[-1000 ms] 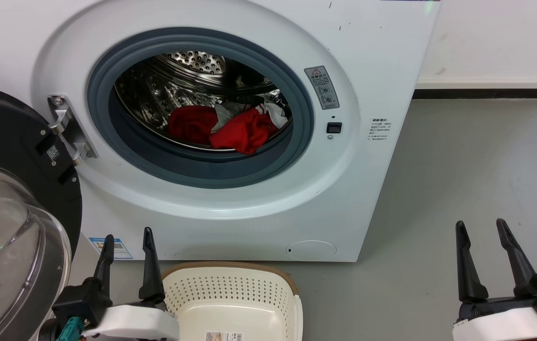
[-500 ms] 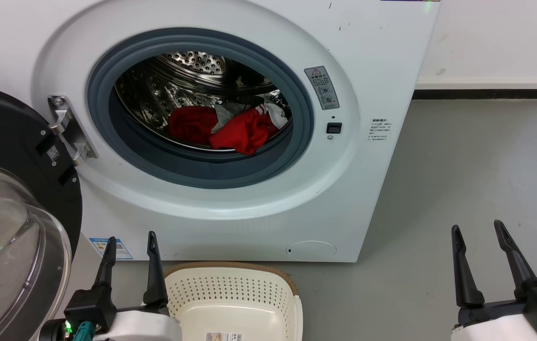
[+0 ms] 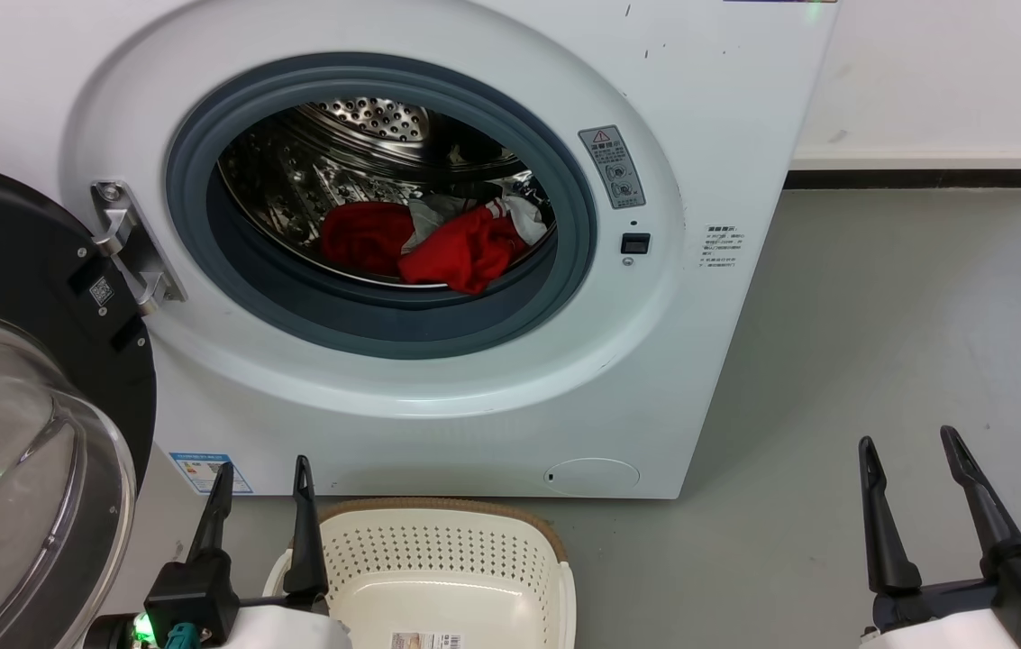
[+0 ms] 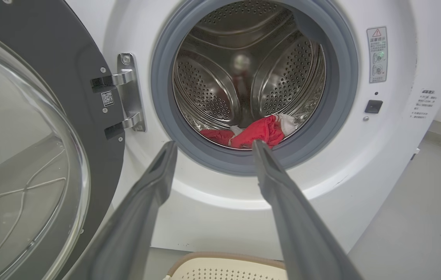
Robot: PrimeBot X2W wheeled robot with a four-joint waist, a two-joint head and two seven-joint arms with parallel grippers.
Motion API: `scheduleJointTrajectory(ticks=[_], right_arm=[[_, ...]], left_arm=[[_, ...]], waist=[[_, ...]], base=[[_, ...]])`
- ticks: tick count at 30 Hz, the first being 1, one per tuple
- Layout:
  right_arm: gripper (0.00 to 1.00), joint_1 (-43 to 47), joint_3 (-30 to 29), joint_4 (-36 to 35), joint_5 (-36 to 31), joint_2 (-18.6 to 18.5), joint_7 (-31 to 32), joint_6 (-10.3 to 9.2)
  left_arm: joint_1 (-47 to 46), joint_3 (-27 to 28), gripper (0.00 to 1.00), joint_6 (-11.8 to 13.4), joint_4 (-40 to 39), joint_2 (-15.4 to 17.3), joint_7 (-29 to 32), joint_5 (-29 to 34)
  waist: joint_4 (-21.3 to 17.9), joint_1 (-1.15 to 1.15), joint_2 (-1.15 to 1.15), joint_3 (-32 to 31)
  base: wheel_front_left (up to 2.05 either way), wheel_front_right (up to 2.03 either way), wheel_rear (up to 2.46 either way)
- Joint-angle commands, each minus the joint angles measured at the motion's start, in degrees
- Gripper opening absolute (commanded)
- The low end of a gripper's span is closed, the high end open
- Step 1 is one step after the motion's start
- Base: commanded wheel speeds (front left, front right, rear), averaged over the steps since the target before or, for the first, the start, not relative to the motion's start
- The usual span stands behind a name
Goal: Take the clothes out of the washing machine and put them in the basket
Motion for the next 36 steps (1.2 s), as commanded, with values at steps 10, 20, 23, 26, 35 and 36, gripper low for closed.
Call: scheduleJointTrajectory(ticks=[10,20,23,26,35,36], right_arm=[[1.0,0.7,-0.2,0.6,2.3,-0.1,-0.2,-0.03],[1.0,0.7,-0.2,1.2,2.9,-0.1,-0.2,-0.02],[1.0,0.7,-0.2,1.2,3.0,-0.1,-0.2,-0.02],[1.0,0.7,-0.1,1.3,2.8,-0.1,-0.2,-0.03],[1.0,0.3,0.0,1.5,2.6,-0.1,-0.2,-0.02],[1.0,0.2,0.0,1.5,2.6,-0.1,-0.2,-0.02]], left_arm=[[0.2,0.4,1.0,-0.5,1.3,0.1,-0.2,-2.0],[0.1,0.5,1.0,-0.9,1.8,0.1,-0.2,-2.8],[0.0,0.4,1.0,-0.9,2.0,0.1,-0.2,-2.7],[-0.1,0.4,1.0,-0.9,2.0,0.1,-0.2,-2.7],[-1.2,0.1,1.0,-0.7,2.5,0.1,-0.2,-2.5],[-1.5,0.0,1.0,-0.8,2.7,0.1,-0.2,-2.4]], waist=[[0.0,0.0,0.0,0.0],[0.0,0.0,0.0,0.0],[0.1,0.0,0.0,0.0],[0.1,0.0,0.0,-0.1],[0.1,0.0,0.0,0.0],[0.1,0.0,0.0,0.1]], base=[[0.0,0.0,0.0],[0.0,0.0,0.0],[0.0,0.0,0.0],[0.0,0.0,0.0],[0.0,0.0,0.0],[0.0,0.0,0.0]])
